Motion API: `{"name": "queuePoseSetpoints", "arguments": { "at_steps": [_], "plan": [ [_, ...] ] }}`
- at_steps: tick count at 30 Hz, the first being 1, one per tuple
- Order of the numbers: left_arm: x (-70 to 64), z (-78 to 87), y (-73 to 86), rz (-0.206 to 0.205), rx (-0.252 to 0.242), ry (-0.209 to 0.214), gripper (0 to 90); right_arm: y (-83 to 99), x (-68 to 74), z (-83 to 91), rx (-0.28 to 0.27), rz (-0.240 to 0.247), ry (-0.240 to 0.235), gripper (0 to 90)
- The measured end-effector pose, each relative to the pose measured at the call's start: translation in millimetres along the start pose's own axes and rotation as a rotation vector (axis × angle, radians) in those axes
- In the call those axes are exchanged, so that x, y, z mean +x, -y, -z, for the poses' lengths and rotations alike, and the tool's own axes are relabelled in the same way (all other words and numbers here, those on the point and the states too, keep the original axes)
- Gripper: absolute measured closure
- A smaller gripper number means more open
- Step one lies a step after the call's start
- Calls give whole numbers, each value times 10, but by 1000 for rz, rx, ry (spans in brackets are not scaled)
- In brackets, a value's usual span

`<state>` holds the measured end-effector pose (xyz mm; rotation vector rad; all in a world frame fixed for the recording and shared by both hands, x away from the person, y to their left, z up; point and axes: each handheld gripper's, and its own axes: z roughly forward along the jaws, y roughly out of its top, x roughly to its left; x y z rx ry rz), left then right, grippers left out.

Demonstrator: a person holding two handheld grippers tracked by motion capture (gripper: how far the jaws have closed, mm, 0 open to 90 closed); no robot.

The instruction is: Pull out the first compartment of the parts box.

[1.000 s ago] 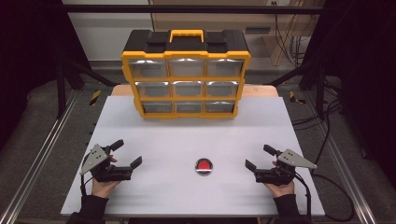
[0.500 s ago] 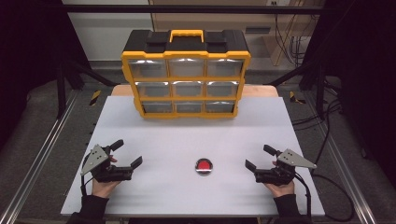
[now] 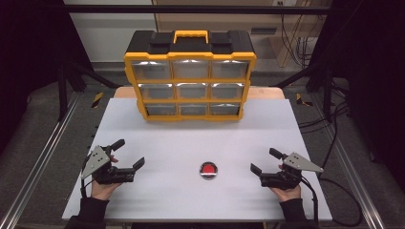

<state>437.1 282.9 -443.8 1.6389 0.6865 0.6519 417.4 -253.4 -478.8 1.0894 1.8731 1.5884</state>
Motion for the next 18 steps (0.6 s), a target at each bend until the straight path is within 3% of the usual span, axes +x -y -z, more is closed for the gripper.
{"name": "queuePoseSetpoints", "arguments": {
  "at_steps": [7,8,13,16,17,18],
  "plan": [
    [0,-34,-114,-52,10,9,16,-2,1,4,-1,-2,4,15],
    [-6,-52,-141,-77,21,8,17,-1,-1,1,0,0,4,15],
    [5,-83,-205,-103,19,26,16,-2,-1,1,-1,0,4,15],
    [7,-113,-273,-143,39,24,14,-2,-1,3,-1,-2,4,15],
    [8,-132,-323,-173,49,22,13,-2,-1,1,-1,-1,5,15],
    [8,-132,-323,-173,49,22,14,-1,-1,0,-1,1,5,15]
  ]
}}
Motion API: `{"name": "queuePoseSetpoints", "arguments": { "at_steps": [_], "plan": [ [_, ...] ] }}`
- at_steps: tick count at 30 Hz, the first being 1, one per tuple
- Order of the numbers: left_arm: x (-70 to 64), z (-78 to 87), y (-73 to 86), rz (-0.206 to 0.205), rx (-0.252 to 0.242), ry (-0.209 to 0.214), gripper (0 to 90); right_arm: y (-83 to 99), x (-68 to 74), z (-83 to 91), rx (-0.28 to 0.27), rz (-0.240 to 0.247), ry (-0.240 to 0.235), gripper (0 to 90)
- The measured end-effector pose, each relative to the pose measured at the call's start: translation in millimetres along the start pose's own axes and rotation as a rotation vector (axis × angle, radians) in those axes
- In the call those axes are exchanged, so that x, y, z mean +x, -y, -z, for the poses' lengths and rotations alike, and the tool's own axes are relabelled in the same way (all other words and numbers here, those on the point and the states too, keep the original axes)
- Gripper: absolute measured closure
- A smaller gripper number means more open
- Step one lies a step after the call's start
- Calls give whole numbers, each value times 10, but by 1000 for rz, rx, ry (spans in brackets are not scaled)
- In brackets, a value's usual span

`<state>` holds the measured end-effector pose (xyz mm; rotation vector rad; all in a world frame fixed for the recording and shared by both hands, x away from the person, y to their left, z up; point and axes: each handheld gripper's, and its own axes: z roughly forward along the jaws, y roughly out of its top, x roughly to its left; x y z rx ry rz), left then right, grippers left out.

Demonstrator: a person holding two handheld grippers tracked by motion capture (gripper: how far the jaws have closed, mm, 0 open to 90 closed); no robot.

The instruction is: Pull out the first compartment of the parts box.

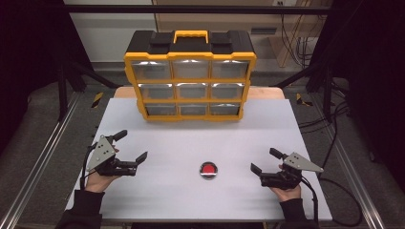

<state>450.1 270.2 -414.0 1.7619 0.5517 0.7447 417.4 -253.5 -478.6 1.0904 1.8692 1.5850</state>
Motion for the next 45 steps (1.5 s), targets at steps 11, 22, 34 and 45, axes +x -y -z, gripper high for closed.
{"name": "queuePoseSetpoints", "arguments": {
  "at_steps": [11,22,34,45],
  "plan": [
    [54,-59,-197,-120,8,0,14,-2,0,2,-2,-3,0,15],
    [109,-122,-414,-284,44,-20,15,-4,-3,2,-1,-3,-1,15],
    [169,-198,-633,-433,78,-24,15,-6,-4,3,-2,-2,0,14],
    [184,-298,-780,-568,119,-32,19,-6,-6,3,-4,-2,1,14]
  ]
}}
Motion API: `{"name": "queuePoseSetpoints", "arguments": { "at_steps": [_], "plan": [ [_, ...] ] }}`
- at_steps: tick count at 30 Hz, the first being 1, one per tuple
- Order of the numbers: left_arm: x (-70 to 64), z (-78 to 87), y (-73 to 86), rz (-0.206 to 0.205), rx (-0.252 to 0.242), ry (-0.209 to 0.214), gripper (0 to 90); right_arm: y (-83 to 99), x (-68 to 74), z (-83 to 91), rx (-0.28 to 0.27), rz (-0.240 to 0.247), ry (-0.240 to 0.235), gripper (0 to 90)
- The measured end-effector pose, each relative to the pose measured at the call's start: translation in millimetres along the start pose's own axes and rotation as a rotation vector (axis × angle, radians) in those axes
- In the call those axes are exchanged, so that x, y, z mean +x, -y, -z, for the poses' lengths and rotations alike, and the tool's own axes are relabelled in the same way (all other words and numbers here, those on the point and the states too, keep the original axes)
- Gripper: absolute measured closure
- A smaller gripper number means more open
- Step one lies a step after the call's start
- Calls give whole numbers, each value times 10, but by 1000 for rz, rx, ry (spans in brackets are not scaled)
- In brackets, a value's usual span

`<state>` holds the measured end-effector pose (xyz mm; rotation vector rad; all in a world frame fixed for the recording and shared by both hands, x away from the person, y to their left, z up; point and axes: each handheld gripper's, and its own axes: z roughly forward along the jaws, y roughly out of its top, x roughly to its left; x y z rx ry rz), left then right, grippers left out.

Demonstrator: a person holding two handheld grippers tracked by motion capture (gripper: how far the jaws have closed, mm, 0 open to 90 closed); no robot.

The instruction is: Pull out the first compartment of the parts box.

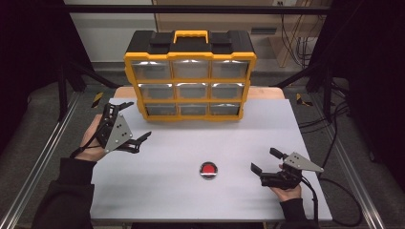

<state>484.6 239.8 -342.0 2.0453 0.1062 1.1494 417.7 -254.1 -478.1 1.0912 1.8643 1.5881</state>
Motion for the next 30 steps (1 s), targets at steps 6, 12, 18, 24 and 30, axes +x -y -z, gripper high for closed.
{"name": "queuePoseSetpoints", "arguments": {
  "at_steps": [6,12,18,24,30],
  "plan": [
    [73,-52,-38,-75,12,-3,20,1,-3,1,-1,3,2,14],
    [173,-102,-86,-125,30,-21,23,-1,-4,2,-3,3,3,14],
    [256,-171,-137,-163,28,-27,27,2,-2,-2,0,3,1,14],
    [315,-261,-194,-246,63,-17,33,2,-2,-1,1,1,1,14],
    [386,-325,-253,-291,79,-23,41,3,-1,-2,0,0,1,14]
  ]
}}
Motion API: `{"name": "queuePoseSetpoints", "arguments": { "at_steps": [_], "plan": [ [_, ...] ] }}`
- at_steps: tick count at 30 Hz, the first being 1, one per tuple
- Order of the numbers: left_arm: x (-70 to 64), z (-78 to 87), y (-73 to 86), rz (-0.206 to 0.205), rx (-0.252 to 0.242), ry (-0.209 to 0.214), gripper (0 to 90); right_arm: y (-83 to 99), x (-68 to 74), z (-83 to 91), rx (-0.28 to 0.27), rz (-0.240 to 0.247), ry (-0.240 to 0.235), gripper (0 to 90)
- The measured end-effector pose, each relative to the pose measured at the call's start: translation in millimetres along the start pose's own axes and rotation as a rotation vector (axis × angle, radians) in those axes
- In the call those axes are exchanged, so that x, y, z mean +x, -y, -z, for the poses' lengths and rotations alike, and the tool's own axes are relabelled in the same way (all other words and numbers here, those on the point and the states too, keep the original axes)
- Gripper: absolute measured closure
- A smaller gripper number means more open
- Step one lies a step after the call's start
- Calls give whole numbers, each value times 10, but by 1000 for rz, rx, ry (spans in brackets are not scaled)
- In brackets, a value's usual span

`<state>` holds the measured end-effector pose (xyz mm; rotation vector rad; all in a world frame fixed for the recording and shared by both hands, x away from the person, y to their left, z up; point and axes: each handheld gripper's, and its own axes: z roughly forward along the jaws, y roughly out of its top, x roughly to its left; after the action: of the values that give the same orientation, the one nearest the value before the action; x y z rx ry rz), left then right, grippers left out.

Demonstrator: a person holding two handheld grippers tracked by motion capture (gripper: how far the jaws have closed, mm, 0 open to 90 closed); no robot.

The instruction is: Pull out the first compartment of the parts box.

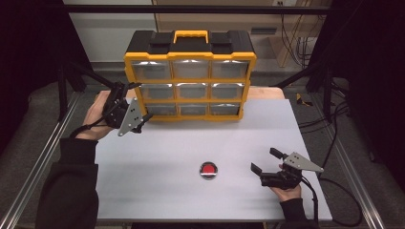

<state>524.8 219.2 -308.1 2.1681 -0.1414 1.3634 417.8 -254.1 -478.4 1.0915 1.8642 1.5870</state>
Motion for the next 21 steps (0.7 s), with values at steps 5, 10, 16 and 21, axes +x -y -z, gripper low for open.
{"name": "queuePoseSetpoints", "arguments": {
  "at_steps": [5,10,16,21],
  "plan": [
    [47,-63,-16,-35,27,1,38,-2,0,2,-2,-1,0,14],
    [101,-162,-14,-49,31,-7,38,0,0,1,0,1,2,14],
    [166,-249,25,-58,48,-18,39,0,0,1,0,2,3,14],
    [209,-291,50,-65,54,-23,39,2,2,-2,3,2,1,14]
  ]
}}
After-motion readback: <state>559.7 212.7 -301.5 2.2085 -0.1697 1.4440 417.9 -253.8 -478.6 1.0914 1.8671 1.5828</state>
